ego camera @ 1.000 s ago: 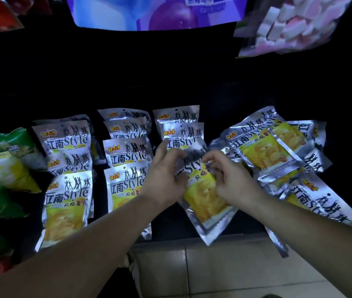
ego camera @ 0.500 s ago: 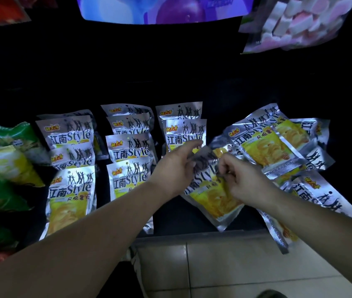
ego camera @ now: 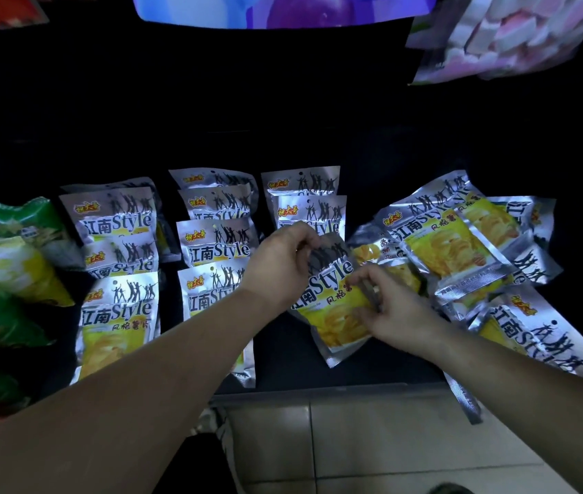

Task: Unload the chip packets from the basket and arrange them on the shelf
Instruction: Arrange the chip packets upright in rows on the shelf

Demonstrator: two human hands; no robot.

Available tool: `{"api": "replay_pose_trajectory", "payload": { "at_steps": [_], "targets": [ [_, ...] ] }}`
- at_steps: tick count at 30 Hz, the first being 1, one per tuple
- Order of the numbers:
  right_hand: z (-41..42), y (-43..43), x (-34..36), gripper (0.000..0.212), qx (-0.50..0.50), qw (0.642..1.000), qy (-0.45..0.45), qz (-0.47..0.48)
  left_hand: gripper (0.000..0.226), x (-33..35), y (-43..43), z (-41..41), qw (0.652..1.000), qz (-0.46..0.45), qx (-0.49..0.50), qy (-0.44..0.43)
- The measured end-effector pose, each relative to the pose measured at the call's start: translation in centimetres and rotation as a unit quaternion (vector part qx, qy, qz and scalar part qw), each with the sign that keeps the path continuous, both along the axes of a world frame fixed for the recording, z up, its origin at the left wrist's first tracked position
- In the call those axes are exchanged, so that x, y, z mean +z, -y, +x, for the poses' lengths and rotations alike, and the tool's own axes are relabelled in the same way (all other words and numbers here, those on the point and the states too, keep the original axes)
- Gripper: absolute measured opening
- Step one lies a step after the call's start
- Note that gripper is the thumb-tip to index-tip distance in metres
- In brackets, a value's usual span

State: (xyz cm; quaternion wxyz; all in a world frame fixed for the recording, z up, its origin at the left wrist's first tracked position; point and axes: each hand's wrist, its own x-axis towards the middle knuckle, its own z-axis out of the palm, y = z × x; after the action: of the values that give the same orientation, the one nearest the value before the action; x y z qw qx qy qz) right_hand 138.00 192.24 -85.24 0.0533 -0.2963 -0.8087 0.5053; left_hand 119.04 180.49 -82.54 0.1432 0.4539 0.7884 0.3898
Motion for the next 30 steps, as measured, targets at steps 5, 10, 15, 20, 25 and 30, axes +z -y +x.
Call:
{"api": "replay_pose_trajectory", "payload": {
  "at_steps": [5, 10, 15, 20, 25, 30],
  "targets": [
    [-1.2, 0.6, -2.6, 0.075, -0.006, 0.998, 0.041, 0.039, 0.032, -1.0, -0.3, 0.2, 0.997, 0.021, 0.006, -0.081],
    [-3.9, 0.2, -4.8, 0.082, -0.088, 0.996, 0.008, 0.019, 0.036, -4.6, 0.8, 0.3, 0.989, -0.044, 0.04, -0.134],
    [-5.7, -0.6, -6.1, 0.072, -0.086, 0.996, -0.005, 0.028, 0.057, -6.8, 2.1, 1.7, 0.97, -0.223, -0.045, -0.087],
    [-5.9, -1.6, -7.0, 0.056, -0.092, 0.996, 0.015, -0.002, 0.074, -7.8, 1.8, 2.6, 0.959, -0.262, -0.062, -0.09],
    [-5.0, -2.0, -6.5, 0.065, -0.061, 0.997, 0.037, -0.002, 0.075, -8.9, 1.9, 2.6, 0.963, -0.237, -0.052, -0.119],
    [-4.6, -1.9, -5.9, 0.083, -0.007, 0.996, 0.081, 0.035, 0.067, -9.2, 2.5, 2.8, 0.97, -0.208, -0.034, -0.119]
  ]
}}
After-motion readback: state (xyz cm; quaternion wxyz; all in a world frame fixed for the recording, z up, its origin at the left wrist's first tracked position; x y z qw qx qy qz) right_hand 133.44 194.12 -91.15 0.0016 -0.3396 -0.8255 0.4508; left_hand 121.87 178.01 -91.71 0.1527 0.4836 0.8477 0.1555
